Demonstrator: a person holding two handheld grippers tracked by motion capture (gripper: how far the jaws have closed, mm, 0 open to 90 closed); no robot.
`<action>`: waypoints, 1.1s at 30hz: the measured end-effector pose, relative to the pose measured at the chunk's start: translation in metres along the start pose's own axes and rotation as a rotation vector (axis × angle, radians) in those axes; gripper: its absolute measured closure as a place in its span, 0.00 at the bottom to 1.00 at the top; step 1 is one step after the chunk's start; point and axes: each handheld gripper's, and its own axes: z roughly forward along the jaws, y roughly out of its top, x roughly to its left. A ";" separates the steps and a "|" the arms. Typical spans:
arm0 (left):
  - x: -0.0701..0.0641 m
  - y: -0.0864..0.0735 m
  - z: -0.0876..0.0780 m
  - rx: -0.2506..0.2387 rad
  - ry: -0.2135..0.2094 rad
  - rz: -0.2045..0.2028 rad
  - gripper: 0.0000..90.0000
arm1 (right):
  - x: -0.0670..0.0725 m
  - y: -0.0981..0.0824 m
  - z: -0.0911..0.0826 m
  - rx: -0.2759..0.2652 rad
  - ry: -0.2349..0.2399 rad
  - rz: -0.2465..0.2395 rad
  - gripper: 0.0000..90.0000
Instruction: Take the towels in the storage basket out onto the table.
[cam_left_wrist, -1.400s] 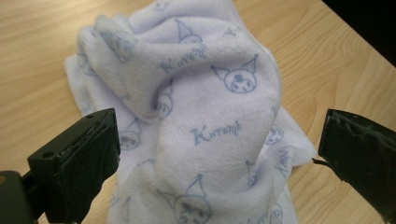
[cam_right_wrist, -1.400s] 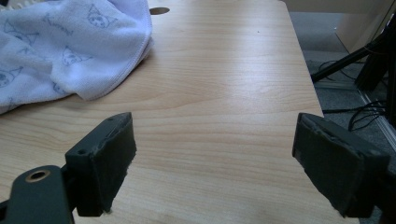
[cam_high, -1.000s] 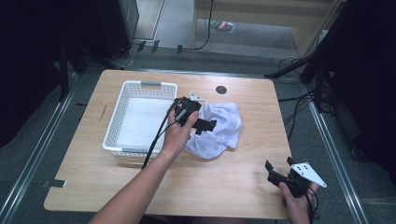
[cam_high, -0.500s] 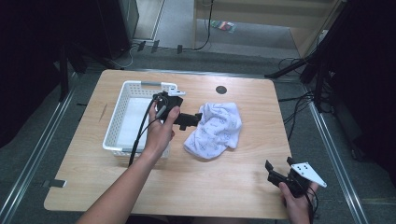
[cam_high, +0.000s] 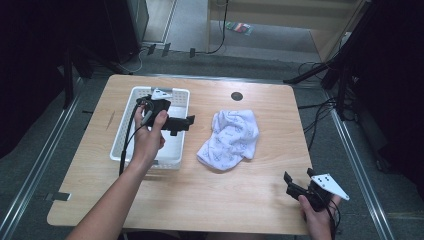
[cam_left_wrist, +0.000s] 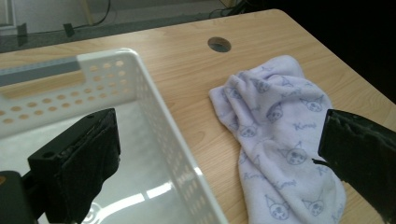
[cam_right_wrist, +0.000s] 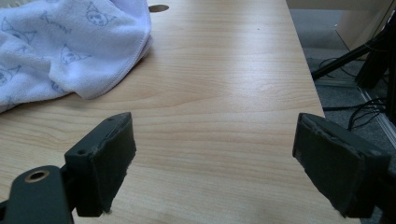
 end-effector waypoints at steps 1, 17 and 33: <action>0.003 -0.001 -0.002 -0.001 0.001 -0.006 0.00 | 0.000 0.000 0.000 -0.001 0.000 0.001 0.15; 0.040 -0.025 -0.043 -0.037 0.053 -0.030 0.00 | 0.000 0.000 0.000 0.005 -0.003 0.000 0.15; 0.061 -0.056 -0.081 -0.061 0.071 -0.050 0.00 | 0.000 0.000 0.001 0.006 -0.004 0.005 0.15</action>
